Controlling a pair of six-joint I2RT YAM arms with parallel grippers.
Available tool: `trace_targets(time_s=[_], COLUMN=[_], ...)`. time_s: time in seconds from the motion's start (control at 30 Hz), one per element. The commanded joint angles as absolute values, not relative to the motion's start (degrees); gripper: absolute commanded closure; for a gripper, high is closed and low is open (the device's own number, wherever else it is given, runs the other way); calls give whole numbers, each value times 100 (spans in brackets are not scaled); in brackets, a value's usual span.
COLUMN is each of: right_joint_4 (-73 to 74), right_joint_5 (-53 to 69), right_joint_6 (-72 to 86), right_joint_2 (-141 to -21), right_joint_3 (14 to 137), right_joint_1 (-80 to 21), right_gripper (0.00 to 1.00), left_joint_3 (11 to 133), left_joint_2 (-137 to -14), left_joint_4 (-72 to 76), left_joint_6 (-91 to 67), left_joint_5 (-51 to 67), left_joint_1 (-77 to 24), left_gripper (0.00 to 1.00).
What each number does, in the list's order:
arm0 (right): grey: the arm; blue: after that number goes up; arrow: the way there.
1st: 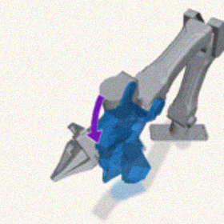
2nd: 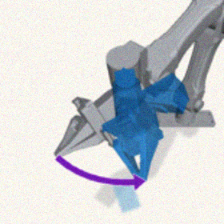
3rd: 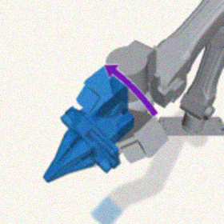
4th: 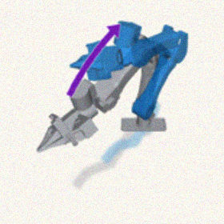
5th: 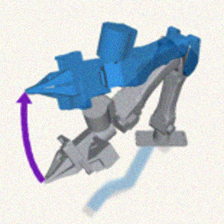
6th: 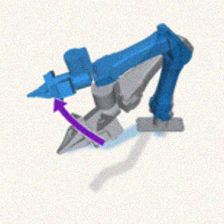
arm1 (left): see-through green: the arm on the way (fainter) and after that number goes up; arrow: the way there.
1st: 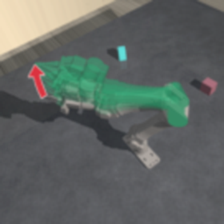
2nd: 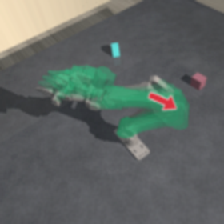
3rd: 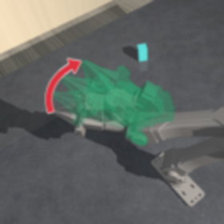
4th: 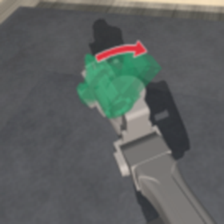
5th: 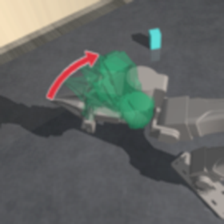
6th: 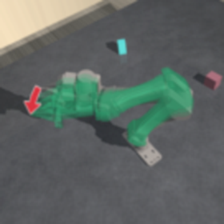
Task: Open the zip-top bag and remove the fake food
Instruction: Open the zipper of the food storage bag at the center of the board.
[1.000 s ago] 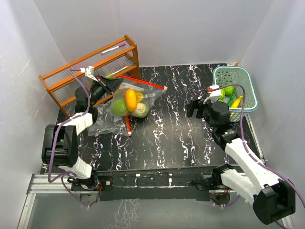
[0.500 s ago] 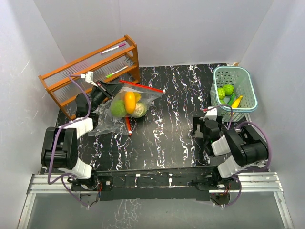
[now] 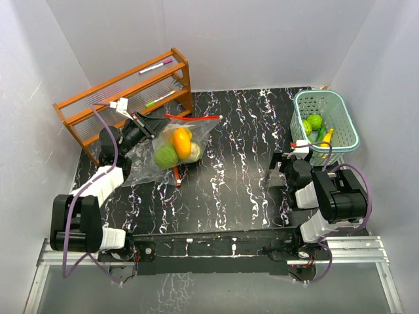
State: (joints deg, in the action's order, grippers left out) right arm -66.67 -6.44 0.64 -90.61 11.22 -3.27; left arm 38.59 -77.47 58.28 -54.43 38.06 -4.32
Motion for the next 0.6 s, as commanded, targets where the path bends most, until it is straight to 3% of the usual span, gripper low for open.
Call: trace_targets(time_s=[0.0,0.17,0.4,0.57], right_joint_4=[-7172,-7172,-7172,-7172], right_joint_5=[-527,-523,-526,-523], right_joint_6=[108,111,112,109], right_joint_2=[-9088,-9082,-9091,-9087], right_joint_3=[1213,1213,1213,1217], right_joint_1=[-310,-309,-314,-313], right_gripper=[1,1,1,1], left_joint_3=[4060,3871,4311,4288], left_joint_2=[-7302,-7397,-6816,-6858], left_joint_4=[5185,5633,3695,3680], left_joint_6=[-5093,-5381,-4132,-4185], left_joint_5=[4010,4072,3940,4020], left_joint_1=[-448,-448,-449,-448], left_gripper=[100,100,100,100])
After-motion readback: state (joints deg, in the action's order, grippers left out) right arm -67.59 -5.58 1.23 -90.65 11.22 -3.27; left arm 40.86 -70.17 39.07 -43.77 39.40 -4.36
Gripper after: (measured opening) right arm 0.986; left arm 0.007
